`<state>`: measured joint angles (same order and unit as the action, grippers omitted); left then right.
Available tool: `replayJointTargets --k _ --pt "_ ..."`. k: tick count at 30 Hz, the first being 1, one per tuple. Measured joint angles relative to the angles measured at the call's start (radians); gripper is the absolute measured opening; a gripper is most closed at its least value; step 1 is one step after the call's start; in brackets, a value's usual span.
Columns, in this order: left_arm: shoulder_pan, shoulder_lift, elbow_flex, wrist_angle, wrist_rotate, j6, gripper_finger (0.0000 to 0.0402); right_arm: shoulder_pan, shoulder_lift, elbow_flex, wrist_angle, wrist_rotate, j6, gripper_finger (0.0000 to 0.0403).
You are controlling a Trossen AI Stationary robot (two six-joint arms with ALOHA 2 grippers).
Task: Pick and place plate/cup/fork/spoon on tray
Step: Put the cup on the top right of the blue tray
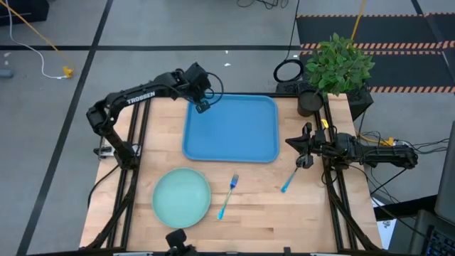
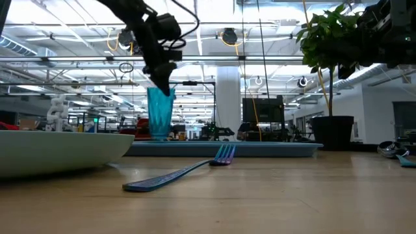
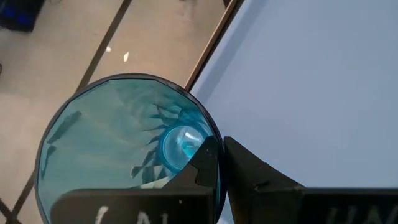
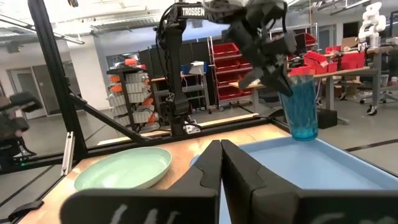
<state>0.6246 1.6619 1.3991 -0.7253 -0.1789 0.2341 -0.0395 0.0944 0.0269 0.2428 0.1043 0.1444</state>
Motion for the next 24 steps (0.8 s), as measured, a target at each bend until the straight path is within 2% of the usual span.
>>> replayJointTargets --k 6,10,15,24 --pt "0.013 0.0 -0.055 0.039 0.0 0.0 0.0011 0.0 0.0 0.0 0.0 0.0 0.0 0.0" --pt "0.025 -0.001 -0.076 0.073 0.044 -0.002 0.0018 0.0 0.0 0.0 0.0 0.0 0.0 0.0" --pt "0.026 -0.002 -0.078 0.095 0.065 -0.015 0.0009 0.0 0.0 0.0 0.0 0.0 0.0 0.0" --pt "0.022 -0.005 -0.082 0.07 0.101 -0.057 0.0014 0.0 0.0 0.0 0.0 0.0 -0.007 0.0"
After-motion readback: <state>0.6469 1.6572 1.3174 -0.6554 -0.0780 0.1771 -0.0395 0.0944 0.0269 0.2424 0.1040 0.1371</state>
